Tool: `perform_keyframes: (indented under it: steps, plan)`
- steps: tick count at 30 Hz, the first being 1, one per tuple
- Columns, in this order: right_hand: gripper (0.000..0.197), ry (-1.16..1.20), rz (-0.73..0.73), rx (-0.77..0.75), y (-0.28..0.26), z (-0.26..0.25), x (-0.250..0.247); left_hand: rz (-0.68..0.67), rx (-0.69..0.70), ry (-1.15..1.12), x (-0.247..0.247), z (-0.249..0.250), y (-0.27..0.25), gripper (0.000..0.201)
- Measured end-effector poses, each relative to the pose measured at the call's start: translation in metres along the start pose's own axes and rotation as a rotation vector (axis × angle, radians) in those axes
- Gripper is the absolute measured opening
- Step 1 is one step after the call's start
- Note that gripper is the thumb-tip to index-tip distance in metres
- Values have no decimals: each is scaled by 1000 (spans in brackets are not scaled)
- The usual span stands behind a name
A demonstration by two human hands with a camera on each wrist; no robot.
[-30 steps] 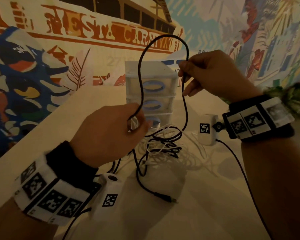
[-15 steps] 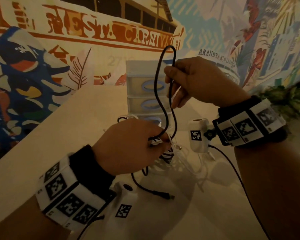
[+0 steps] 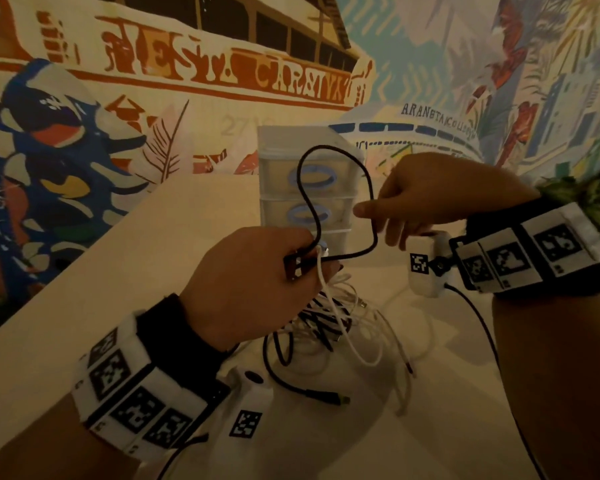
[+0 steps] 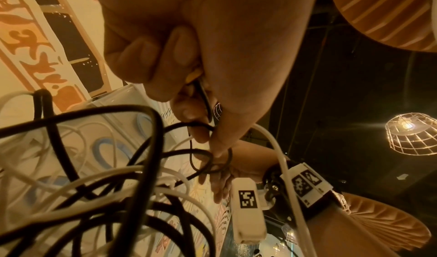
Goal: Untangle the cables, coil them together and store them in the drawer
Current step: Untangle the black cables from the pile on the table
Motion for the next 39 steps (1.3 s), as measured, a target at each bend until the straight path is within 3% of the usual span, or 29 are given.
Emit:
perform_keyframes:
  steps: [5,8,11,24,29,33,37,39]
  plan:
    - [58,51,232,-265,-33,-38,-20,9,-12,31,-2,0,0,42]
    - [52,49,174,-456,-44,-69,-8,23,-45,23,-3,-2,1,41]
    - [45,26,73,-549,-40,-79,12,0,-60,1,-4,-7,2,41]
    - [21,39,-43,-410,-23,-51,7,43,-86,73,-9,-10,3,41]
    - [15,-30,-33,-328,-12,-24,0,86,-108,97,-14,-15,4,59]
    - [11,-49,-34,-359,-9,-22,2,110,-141,92,-15,-16,4,49]
    - [15,-12,82,-420,-9,-25,-2,147,-185,172,-21,-15,3,34]
    - [16,16,113,-444,-9,-26,-4,186,-189,247,-25,-16,3,52]
Point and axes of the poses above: each hand's wrist, its own y-axis towards the middle knuckle, its own x-axis out of the palm, z = x × y, the point moved 2 cm from there along y, towards the middle knuckle, and after that the axes turned 10 degrees about z, right-handed, at the moved point
